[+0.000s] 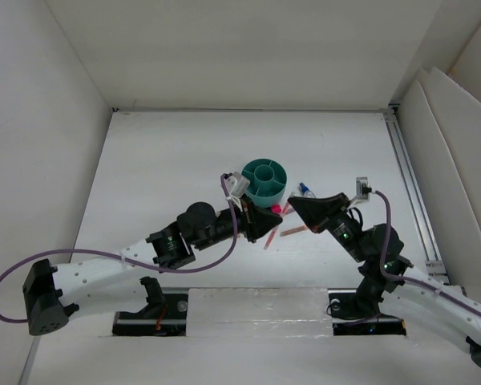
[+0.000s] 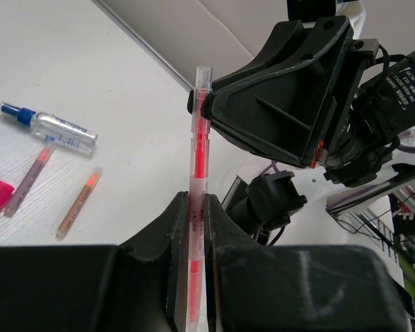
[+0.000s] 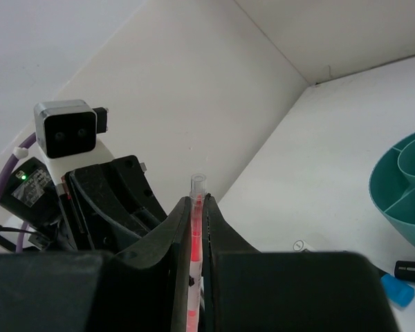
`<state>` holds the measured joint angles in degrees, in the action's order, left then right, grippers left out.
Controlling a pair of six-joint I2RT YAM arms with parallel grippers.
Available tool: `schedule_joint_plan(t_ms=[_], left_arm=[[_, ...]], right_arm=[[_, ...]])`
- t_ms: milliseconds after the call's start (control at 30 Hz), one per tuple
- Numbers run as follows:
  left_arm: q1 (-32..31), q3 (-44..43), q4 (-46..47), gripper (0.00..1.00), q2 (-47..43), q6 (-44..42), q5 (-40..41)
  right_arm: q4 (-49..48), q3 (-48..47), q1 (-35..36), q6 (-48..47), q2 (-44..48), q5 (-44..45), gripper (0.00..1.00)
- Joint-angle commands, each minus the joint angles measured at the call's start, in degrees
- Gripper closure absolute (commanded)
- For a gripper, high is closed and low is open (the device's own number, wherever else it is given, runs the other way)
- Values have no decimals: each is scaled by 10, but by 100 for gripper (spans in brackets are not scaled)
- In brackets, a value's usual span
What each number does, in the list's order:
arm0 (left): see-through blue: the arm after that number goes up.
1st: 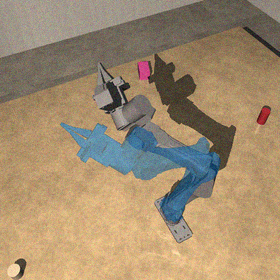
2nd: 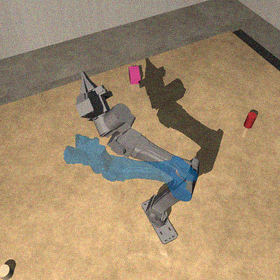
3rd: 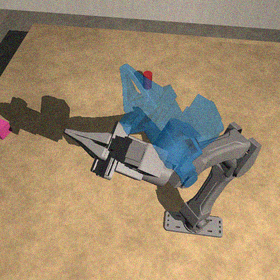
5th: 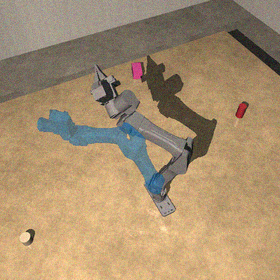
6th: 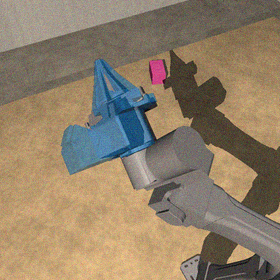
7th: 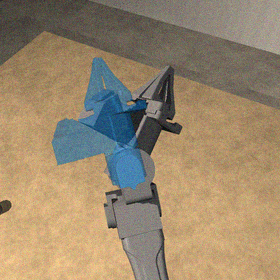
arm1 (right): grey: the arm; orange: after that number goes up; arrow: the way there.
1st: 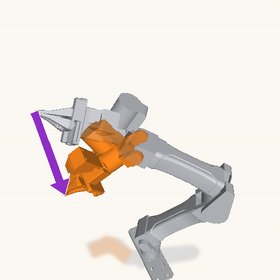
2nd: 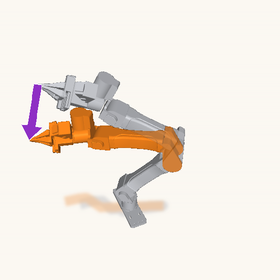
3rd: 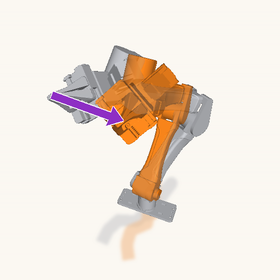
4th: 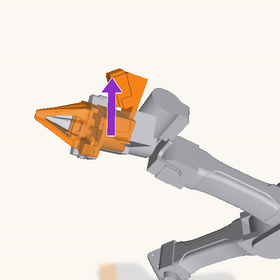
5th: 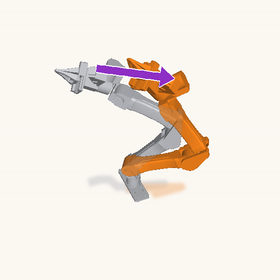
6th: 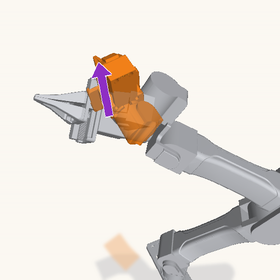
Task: Sort the stationery into containers
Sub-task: Close the pen cap on the pen.
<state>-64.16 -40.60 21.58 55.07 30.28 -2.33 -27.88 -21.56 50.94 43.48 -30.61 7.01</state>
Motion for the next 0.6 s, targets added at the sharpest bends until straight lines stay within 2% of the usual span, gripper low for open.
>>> schedule_joint_plan(t_ms=[0,567], left_arm=[[2,-30,29,100,-9,2,35],[2,-35,35,100,-25,-3,40]], right_arm=[[-24,5,-1,-16,-11,-27,100],[-18,5,-1,-26,-16,-32,98]])
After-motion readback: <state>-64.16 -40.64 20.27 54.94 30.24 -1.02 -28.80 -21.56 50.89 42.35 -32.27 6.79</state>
